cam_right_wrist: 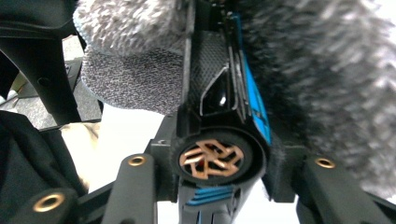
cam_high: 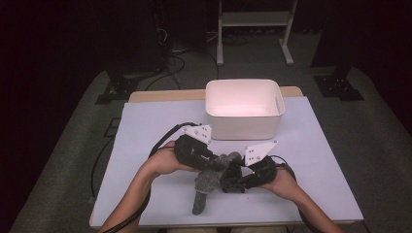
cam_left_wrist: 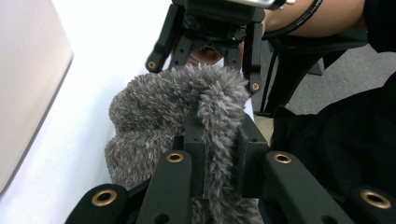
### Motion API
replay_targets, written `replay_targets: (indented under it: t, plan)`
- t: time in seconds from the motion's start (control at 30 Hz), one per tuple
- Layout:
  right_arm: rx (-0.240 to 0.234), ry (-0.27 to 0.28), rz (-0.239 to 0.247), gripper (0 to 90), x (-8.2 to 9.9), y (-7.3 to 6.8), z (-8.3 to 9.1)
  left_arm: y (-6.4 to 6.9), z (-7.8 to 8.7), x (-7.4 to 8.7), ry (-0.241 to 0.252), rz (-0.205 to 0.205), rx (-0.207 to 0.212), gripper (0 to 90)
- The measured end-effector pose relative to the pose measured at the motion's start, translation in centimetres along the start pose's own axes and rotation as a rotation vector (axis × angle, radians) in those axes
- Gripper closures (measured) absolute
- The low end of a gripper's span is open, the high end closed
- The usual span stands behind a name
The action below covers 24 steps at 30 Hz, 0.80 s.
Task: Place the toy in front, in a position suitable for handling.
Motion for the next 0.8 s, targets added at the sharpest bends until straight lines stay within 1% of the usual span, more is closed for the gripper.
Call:
replay_targets:
  t: [0.1, 0.2, 0.27, 0.3, 0.33, 0.37, 0.5, 0.73, 0.8]
  plan:
    - [0.008, 0.011, -0.017, 53.2, 0.4, 0.1, 0.6, -0.1, -0.2, -0.2, -0.001, -0.001, 0.001, 78.4]
    - [0.017, 0.012, -0.030, 50.6, 1.0, 0.1, 0.9, 0.0, -0.3, -0.3, -0.003, -0.003, 0.006, 78.4]
    - [0.013, 0.014, -0.040, 51.2, 1.3, 0.1, 1.1, 0.0, -0.3, -0.3, -0.001, 0.000, 0.012, 78.2]
    - [0.013, 0.016, -0.042, 53.9, 1.4, 0.1, 1.1, 0.0, -0.3, -0.3, 0.008, 0.005, 0.017, 78.1]
    - [0.005, 0.020, -0.040, 55.3, 1.4, 0.0, 1.1, 0.0, -0.3, -0.2, 0.010, 0.006, 0.020, 78.0]
    - [0.010, 0.021, -0.036, 55.5, 1.4, -0.1, 1.1, 0.0, -0.3, -0.2, 0.014, 0.007, 0.023, 77.9]
    - [0.013, 0.018, -0.020, 55.7, 1.5, -0.2, 1.2, 0.0, -0.3, 0.3, 0.031, 0.023, 0.046, 77.7]
    - [0.011, 0.027, -0.035, 55.6, 1.7, -0.2, 1.2, -0.4, -0.3, 1.4, 0.030, 0.055, 0.045, 77.7]
    - [0.011, 0.026, -0.036, 55.6, 1.7, -0.2, 1.1, -0.4, -0.2, 1.7, 0.022, 0.057, 0.042, 77.6]
Point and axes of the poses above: each handheld gripper's, and its own axes: z roughly backward along the jaws, x roughly out of its underside, y roughly to its right, the point moved 9 cm from there along -z, roughly forward along the jaws, and after that the axes turned 4 degrees about -y, right-handed, at the moved point
